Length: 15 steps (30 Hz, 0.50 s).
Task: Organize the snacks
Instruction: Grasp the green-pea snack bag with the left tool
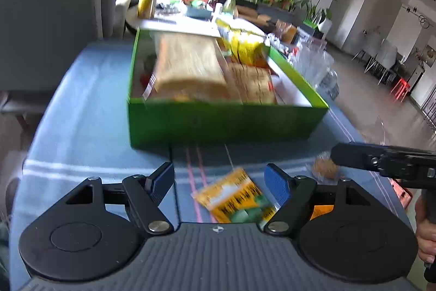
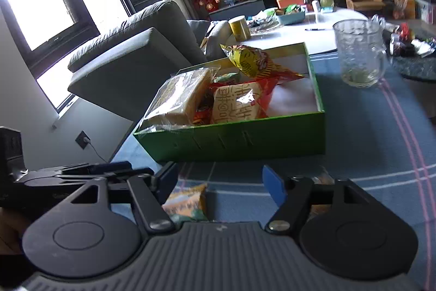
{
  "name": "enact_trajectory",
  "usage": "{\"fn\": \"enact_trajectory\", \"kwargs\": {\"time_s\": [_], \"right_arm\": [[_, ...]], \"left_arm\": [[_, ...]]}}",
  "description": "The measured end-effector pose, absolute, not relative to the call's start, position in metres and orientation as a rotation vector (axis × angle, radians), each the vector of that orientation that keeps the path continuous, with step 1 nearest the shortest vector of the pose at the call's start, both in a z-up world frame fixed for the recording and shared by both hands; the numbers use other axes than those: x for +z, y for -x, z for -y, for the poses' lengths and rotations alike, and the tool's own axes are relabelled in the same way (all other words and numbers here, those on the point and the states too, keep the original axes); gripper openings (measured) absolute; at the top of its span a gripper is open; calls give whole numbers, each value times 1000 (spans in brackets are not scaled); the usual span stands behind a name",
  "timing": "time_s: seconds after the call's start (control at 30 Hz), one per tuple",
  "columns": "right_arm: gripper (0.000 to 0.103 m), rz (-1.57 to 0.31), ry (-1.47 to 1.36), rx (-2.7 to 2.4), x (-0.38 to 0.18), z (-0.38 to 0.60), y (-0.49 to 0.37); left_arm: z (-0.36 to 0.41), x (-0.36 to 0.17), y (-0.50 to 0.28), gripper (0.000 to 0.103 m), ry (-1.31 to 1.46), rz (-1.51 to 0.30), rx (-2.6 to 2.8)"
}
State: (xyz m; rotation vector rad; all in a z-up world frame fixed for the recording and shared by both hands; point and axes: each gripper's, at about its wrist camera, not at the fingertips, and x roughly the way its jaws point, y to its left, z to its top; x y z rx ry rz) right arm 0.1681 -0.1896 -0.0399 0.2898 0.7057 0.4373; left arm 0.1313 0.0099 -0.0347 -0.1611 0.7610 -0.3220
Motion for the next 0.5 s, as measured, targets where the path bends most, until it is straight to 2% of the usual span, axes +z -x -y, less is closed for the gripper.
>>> {"fn": "enact_trajectory", "kwargs": {"time_s": [0.37,0.5], "right_arm": [[78,-672,-316,440,-48,212,-146],[78,-666,-353,447,-54,220,-144]], "left_arm": [[18,-49,-130,81,162,-856,-233],[27,-53,-134,82,176,-893,-215]]}}
